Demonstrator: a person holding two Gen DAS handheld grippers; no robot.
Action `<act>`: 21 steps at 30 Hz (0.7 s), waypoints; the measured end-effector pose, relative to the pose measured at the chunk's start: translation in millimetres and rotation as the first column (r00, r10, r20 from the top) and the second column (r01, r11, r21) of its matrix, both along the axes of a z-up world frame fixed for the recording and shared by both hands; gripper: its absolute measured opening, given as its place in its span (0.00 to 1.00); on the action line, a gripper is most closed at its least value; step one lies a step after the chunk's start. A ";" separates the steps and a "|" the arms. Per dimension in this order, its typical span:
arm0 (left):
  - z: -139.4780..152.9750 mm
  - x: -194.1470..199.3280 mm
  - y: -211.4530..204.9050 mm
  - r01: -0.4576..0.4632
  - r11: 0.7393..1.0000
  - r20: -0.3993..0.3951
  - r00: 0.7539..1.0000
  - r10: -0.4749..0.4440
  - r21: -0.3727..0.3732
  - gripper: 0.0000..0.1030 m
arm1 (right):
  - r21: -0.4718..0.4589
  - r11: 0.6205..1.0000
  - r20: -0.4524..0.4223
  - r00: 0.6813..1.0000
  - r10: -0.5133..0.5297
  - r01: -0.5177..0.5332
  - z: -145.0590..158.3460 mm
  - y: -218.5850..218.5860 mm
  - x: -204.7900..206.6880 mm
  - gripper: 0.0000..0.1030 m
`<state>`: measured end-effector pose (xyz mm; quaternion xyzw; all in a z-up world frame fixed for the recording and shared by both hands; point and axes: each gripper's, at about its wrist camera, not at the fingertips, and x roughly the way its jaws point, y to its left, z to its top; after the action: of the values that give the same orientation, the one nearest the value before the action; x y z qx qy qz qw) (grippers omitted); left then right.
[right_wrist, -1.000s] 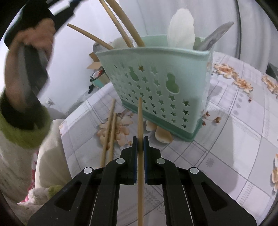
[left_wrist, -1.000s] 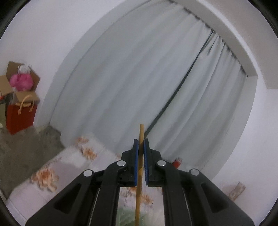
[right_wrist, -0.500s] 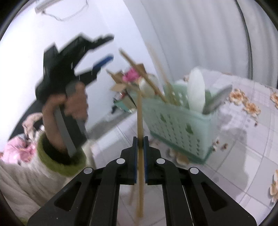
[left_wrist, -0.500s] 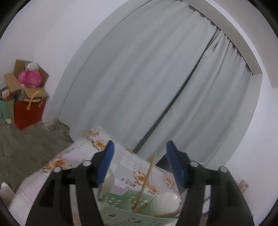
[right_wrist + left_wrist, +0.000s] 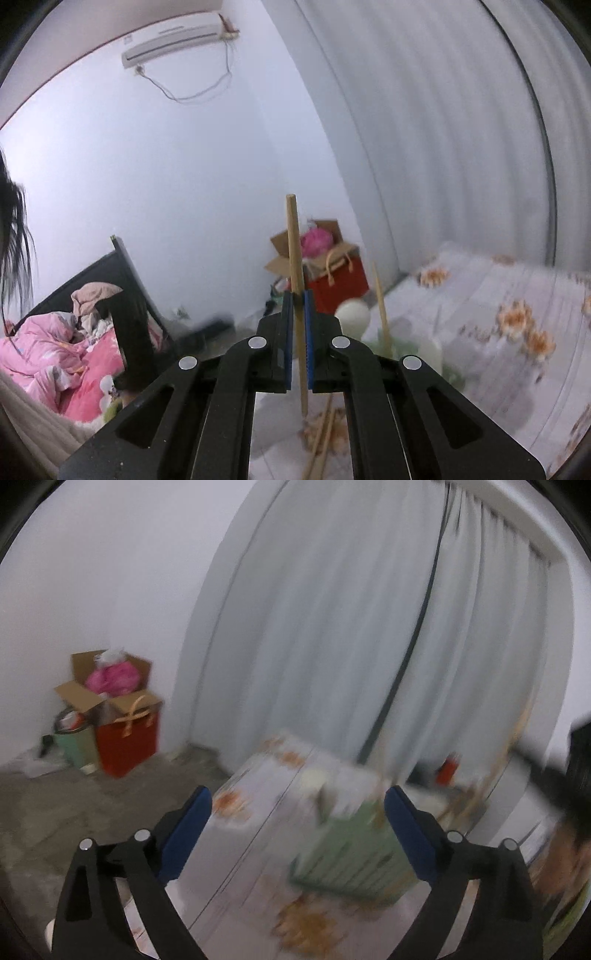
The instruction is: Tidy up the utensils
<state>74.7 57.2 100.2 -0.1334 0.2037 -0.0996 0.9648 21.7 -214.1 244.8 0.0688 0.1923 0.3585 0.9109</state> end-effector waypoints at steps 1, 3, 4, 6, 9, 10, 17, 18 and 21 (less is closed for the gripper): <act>-9.9 -2.8 -0.4 -0.006 1.000 -0.028 1.000 0.006 0.025 0.92 | 0.004 1.000 0.009 1.000 0.001 -0.001 4.6 -0.1 1.7 0.04; -29.0 -7.2 0.0 -0.016 0.998 -0.082 0.996 0.021 0.062 0.93 | 0.017 1.000 0.029 1.000 0.001 -0.001 15.4 0.6 5.8 0.04; -35.8 -7.9 0.2 -0.020 0.997 -0.099 0.995 0.027 0.074 0.94 | 0.021 1.000 0.041 0.999 -0.003 0.002 22.8 -0.7 8.8 0.04; -53.1 -13.1 0.2 -0.033 0.995 -0.136 0.990 0.046 0.099 0.94 | 0.023 1.000 0.067 0.998 -0.012 0.010 31.4 0.2 11.6 0.03; -73.1 -17.2 -0.6 -0.036 0.992 -0.184 0.981 0.057 0.118 0.94 | 0.025 0.999 0.093 0.995 -0.030 0.028 43.3 -2.5 18.1 0.03; -78.2 -17.1 -0.9 -0.037 0.992 -0.198 0.978 0.061 0.125 0.94 | 0.030 0.999 0.099 0.995 -0.035 0.032 47.6 -3.8 20.7 0.03; -97.5 -17.2 -9.2 -0.033 0.984 -0.239 0.968 0.075 0.178 0.94 | -0.005 0.993 0.132 0.984 -0.120 0.122 42.8 -2.6 45.5 0.03; -101.8 -17.7 -11.9 -0.027 0.980 -0.242 0.967 0.075 0.195 0.94 | -0.012 0.992 0.124 0.984 -0.126 0.128 37.6 -1.6 49.1 0.00; -107.3 -18.6 -20.7 -0.025 0.972 -0.245 0.966 0.084 0.235 0.94 | -0.064 0.983 0.118 0.980 -0.162 0.170 16.9 5.4 58.9 0.00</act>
<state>56.1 36.6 -7.1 -0.0381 0.3317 -0.0308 0.9421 80.6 -208.7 261.7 0.0308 0.1476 0.2770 0.9490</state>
